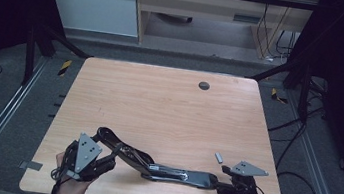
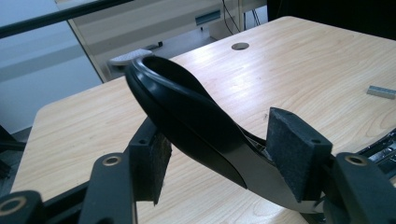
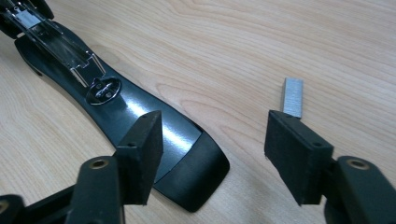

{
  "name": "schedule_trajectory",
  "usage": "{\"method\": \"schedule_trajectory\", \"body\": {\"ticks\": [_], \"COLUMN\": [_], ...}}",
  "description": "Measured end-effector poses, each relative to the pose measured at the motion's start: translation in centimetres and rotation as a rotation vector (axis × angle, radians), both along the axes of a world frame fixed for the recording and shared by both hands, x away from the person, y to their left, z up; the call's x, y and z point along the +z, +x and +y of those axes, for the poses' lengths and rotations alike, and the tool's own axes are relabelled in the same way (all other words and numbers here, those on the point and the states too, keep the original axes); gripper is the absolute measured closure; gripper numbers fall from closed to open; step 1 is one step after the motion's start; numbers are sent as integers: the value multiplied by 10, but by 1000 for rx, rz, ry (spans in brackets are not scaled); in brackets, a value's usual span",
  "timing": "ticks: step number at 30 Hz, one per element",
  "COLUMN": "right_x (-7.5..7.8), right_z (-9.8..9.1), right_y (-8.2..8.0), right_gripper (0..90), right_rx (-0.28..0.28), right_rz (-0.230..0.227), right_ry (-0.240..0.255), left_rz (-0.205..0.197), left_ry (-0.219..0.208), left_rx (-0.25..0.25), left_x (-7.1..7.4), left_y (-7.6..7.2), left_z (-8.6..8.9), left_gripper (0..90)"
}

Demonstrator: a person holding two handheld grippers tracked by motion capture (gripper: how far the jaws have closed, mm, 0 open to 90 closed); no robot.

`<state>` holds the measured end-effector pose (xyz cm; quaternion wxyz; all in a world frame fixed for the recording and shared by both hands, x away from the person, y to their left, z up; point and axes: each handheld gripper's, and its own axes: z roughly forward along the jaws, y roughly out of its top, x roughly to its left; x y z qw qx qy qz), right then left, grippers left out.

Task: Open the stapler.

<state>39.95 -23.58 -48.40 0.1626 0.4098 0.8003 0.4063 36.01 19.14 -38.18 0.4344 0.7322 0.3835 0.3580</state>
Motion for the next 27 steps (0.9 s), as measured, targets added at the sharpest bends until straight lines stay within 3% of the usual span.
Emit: {"method": "schedule_trajectory", "body": {"ticks": [10, 13, 17, 27], "right_x": [-1, -1, 0, 2], "right_z": [-2, -3, -5, -8], "right_y": [3, 5, 9, 7], "right_gripper": [227, 195, 193, 277], "right_rx": [-37, -62, -93, -67], "right_rz": [1, 35, 113, 59], "right_ry": [-26, -27, -16, -10], "left_rz": [-7, -15, -24, -31], "left_ry": [3, -3, -14, -35], "left_rx": [-8, -5, 4, 14], "left_x": [7, 12, 17, 23], "left_y": [-3, -5, -5, -5], "left_z": [5, 8, 14, 22], "left_gripper": [356, 348, 347, 328]}}
